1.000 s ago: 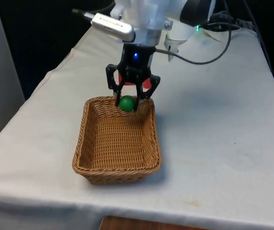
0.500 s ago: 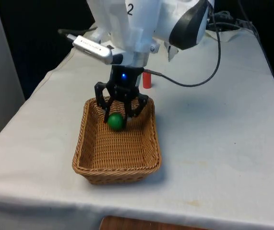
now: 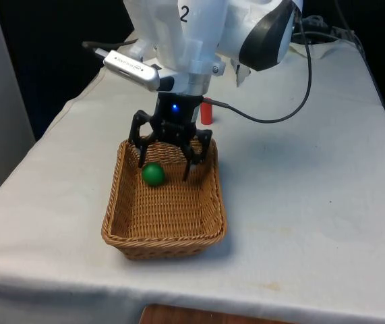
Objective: Pick up the object to the left of the cylinder and place it into the basket.
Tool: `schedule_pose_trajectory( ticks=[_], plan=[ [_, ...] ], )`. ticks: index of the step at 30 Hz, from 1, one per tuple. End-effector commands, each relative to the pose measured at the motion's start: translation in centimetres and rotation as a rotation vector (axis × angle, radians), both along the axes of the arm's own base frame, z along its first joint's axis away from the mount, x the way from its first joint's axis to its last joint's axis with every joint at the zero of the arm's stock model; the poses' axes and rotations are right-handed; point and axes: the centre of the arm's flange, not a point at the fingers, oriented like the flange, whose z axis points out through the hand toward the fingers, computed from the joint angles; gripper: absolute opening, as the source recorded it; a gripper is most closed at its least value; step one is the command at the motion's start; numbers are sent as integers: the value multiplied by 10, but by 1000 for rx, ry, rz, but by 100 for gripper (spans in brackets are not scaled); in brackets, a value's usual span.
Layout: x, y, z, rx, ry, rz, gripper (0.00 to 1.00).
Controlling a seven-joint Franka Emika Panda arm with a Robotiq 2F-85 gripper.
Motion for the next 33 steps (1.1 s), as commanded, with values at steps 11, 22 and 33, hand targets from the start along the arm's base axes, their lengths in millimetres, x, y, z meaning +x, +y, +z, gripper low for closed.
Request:
schedule_pose_trajectory(
  ticks=[11, 22, 33],
  plan=[
    [0, -1, -1, 1, 3, -1, 100],
    [-3, -7, 22, 0, 6, -5, 100],
    [-14, -9, 43, 14, 2, -4, 100]
  ],
)
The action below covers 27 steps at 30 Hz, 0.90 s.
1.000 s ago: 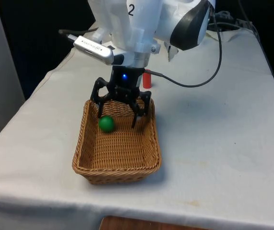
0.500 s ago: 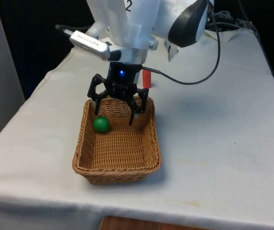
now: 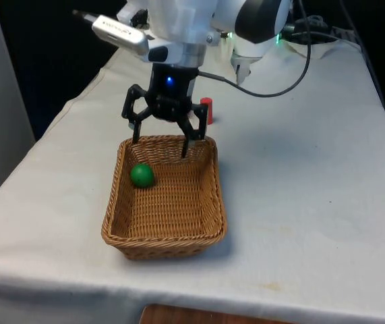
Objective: Pick up the object to the left of the cylinder and place it into the basket.
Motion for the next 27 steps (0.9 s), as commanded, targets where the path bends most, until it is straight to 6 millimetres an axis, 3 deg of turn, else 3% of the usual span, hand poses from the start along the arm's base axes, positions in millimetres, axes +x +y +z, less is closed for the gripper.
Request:
schedule_pose_trajectory(
  ticks=[1, 17, 19, 27],
  plan=[
    [-3, 0, 5, -3, 5, 2, 100],
    [-32, -4, 48, 24, -5, 5, 100],
    [-29, -4, 45, 30, -10, 6, 100],
    [-51, -8, 75, 43, -16, 13, 100]
  ],
)
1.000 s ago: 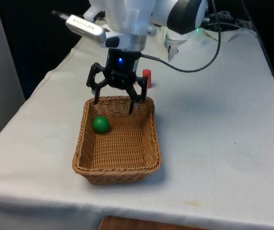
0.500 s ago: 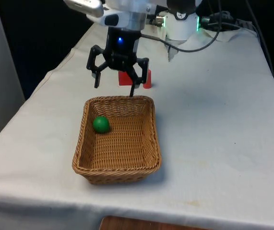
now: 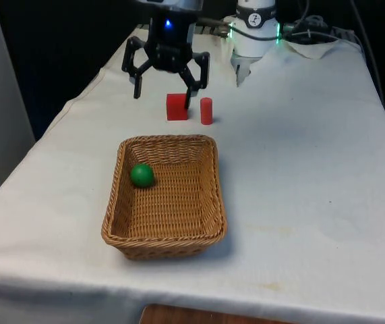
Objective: Pick up the object to the left of the cylinder and place it into the basket.
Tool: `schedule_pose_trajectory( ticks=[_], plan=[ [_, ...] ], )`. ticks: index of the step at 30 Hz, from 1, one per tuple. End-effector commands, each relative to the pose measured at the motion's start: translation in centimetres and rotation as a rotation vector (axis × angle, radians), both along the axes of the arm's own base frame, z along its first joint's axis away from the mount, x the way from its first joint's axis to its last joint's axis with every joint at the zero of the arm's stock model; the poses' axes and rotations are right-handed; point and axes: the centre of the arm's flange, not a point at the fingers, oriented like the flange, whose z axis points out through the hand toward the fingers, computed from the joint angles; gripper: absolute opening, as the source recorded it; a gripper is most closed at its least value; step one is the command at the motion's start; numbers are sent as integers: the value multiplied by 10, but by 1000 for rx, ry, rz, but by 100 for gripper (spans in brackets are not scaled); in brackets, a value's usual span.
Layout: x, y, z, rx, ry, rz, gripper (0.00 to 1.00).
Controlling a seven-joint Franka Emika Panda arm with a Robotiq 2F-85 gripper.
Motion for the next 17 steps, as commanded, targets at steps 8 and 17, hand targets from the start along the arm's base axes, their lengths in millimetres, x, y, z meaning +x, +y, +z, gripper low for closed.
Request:
schedule_pose_trajectory(
  ticks=[8, 17],
  plan=[
    [-19, -3, 23, 12, -5, 6, 100],
    [-29, -4, 38, 41, -21, 24, 100]
  ],
)
